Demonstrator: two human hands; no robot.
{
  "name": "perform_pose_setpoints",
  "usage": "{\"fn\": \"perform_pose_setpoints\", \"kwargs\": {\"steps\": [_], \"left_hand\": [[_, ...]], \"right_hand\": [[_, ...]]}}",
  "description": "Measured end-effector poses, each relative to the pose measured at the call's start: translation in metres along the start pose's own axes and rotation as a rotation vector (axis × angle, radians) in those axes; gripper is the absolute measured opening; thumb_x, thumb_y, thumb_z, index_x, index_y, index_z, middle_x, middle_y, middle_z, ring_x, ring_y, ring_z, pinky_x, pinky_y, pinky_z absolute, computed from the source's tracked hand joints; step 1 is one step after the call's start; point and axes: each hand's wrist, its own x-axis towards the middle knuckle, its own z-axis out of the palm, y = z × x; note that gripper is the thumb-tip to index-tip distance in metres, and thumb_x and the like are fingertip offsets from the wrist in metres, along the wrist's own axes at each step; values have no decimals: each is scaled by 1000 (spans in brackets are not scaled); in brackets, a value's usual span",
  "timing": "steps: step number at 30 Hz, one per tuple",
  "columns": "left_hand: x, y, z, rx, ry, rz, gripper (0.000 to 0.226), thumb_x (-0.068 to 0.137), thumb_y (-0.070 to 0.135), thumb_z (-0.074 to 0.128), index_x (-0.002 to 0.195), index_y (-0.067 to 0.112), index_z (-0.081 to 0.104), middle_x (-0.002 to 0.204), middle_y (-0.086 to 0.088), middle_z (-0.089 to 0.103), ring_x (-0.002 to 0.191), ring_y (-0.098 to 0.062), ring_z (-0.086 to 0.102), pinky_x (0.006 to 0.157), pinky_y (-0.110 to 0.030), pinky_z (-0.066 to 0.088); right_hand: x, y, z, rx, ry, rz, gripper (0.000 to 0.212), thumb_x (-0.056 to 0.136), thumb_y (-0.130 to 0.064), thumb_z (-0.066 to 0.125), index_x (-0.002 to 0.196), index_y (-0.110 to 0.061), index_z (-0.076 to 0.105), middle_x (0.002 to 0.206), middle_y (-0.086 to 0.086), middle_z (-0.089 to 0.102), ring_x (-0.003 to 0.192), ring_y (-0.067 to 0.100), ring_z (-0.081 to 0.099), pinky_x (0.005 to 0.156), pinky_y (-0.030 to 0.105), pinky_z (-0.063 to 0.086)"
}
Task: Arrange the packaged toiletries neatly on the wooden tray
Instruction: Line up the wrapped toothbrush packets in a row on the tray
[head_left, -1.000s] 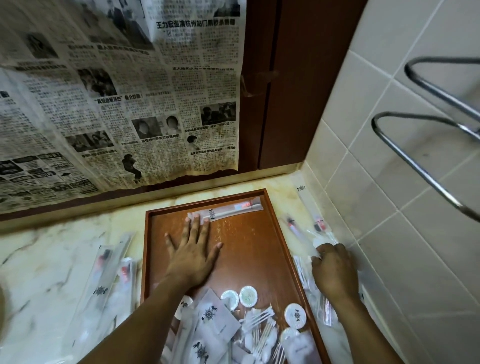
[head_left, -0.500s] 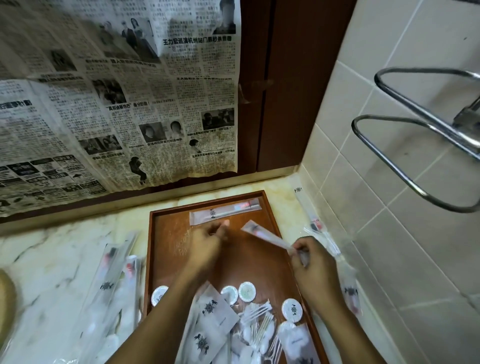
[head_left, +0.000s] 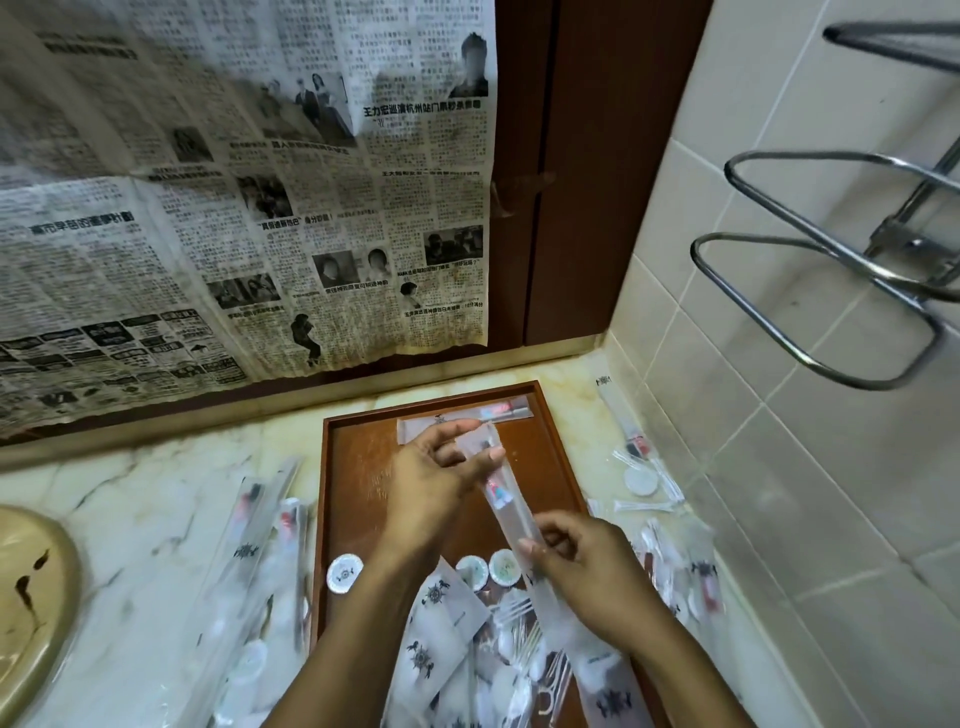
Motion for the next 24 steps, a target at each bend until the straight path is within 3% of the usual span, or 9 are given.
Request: {"fn": "perform_pose_setpoints", "kwargs": {"steps": [3,6,10,15,19,21,24], "left_hand": [[-13,2,2,6,-13,18,19,90,17,73,109,17,70,94,-2,79,86,-15,76,68,-25,58],[-31,-6,-2,116,-39,11,18,94,26,68,112,22,72,103,5,78,93,-8,74,74,-22,58],[-55,-22,-6,276,-154,-15,17,93,27,72,109,24,75,100,9,77,91,-1,71,71,-12,53],[-64,-26,-12,293,-112,-22,10,95,21,71,94,16,79,88,-7,77,73,-9,69,60,-17,52],[-58,-22,-28,304,-101,-43,14,94,29,70,97,17,77,86,-1,78,81,-12,72,79,-35,56],[-55,-21,-35,261,-95,-50,14,95,25,68,102,14,74,90,-4,79,85,-19,76,81,-42,58],[-51,-19,-41,220,-69,-18,10,97,12,66,103,5,70,87,-15,77,75,-23,76,68,-35,59]], "right_hand": [[1,-3,2,70,93,15,7,93,-24,71,89,-30,73,78,-14,70,71,2,62,65,15,48],[2,-13,1,371,212,117,2,90,-16,74,91,-17,75,82,0,76,74,14,70,65,21,52],[4,-25,-3,612,280,193,9,90,-12,71,99,-12,74,88,5,78,74,13,70,65,26,52],[3,-29,-5,748,281,212,13,88,-11,74,101,-8,74,93,11,78,81,21,68,68,32,51],[0,-27,-18,954,290,218,19,86,-12,73,102,-4,73,99,17,76,76,21,66,68,33,51],[1,-22,-25,968,301,208,21,86,-14,72,105,-5,73,101,18,76,77,22,71,68,32,51],[7,-14,-33,956,303,177,25,89,-15,70,113,-8,69,105,16,75,82,25,73,67,32,52]]}}
